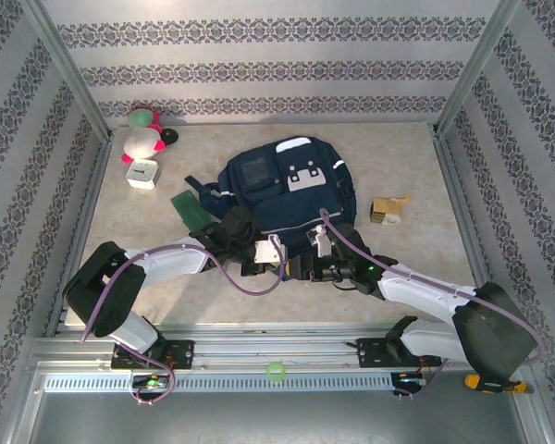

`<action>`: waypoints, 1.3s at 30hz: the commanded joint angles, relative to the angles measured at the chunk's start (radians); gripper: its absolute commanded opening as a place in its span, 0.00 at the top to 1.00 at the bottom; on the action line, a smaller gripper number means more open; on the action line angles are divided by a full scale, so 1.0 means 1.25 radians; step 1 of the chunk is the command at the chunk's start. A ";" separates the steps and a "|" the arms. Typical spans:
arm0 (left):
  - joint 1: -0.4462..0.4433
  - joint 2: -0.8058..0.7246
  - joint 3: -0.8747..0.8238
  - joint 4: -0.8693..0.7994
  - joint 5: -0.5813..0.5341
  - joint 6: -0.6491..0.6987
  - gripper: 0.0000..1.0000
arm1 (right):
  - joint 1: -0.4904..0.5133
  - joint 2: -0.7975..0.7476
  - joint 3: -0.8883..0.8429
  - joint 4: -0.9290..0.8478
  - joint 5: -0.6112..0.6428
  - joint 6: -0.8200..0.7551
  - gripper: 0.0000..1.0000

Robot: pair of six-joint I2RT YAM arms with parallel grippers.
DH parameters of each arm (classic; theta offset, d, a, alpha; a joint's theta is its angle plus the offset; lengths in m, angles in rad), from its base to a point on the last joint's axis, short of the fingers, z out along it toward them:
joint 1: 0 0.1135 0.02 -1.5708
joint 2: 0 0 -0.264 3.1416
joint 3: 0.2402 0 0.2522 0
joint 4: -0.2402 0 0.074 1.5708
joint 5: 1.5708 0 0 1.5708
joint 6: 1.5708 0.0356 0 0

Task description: Pack the student bag

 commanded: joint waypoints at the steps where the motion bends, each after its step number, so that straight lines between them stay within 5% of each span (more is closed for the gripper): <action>1: 0.002 0.000 0.010 -0.013 0.071 -0.010 0.92 | -0.006 0.022 -0.002 0.055 -0.004 0.009 0.52; 16: 0.002 -0.027 0.002 0.042 0.107 -0.066 0.93 | 0.089 0.034 0.035 -0.034 0.251 0.023 0.62; 25: 0.003 -0.030 0.006 -0.011 0.041 -0.031 0.97 | 0.100 -0.044 0.051 -0.169 0.396 0.027 0.92; 29: 0.020 -0.044 0.001 -0.040 0.012 -0.014 0.99 | 0.066 -0.090 0.059 -0.239 0.408 0.012 1.00; 39: 0.060 -0.107 -0.006 -0.150 -0.026 0.018 1.00 | -0.124 -0.139 0.066 -0.323 0.326 -0.087 1.00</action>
